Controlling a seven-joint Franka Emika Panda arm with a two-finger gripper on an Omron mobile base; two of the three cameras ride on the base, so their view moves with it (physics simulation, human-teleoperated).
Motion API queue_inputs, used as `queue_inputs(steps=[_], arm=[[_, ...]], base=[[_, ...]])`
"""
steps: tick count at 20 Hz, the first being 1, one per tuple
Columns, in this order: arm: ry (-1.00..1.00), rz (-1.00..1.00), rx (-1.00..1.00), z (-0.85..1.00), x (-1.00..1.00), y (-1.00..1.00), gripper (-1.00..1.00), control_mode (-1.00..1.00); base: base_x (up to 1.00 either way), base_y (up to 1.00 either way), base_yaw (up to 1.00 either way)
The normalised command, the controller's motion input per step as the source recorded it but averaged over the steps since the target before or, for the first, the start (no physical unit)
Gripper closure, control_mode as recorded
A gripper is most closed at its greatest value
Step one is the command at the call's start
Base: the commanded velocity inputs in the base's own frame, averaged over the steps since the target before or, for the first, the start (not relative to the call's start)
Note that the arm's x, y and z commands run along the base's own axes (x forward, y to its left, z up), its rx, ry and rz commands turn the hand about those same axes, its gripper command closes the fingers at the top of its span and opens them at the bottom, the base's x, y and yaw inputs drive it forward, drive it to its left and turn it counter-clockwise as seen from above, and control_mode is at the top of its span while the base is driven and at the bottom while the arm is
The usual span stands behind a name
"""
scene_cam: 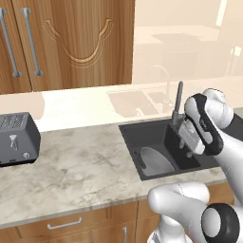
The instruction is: Move the pot and pan from the stove into the sink.
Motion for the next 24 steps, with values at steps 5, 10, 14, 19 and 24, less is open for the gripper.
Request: queue_inputs(steps=[5,10,14,19,24], arm=[[-0.27,0.02,-0.06,0.0,-0.95,0.0,-1.0,-1.0],[-0.48,0.05,-0.12,-0.03,-0.61,0.0,-1.0,-1.0],[-0.25,0.02,-0.04,0.0,-0.24,0.0,-1.0,-1.0],[0.0,0.0,0.0,0.0,0.0,0.0,-1.0,-1.0],[0.0,0.0,0.0,0.0,0.0,0.0,-1.0,1.0]], base=[[0.0,0.0,0.0],[0.0,0.0,0.0],[0.0,0.0,0.0],[0.0,0.0,0.0],[-0.38,-0.02,0.0]])
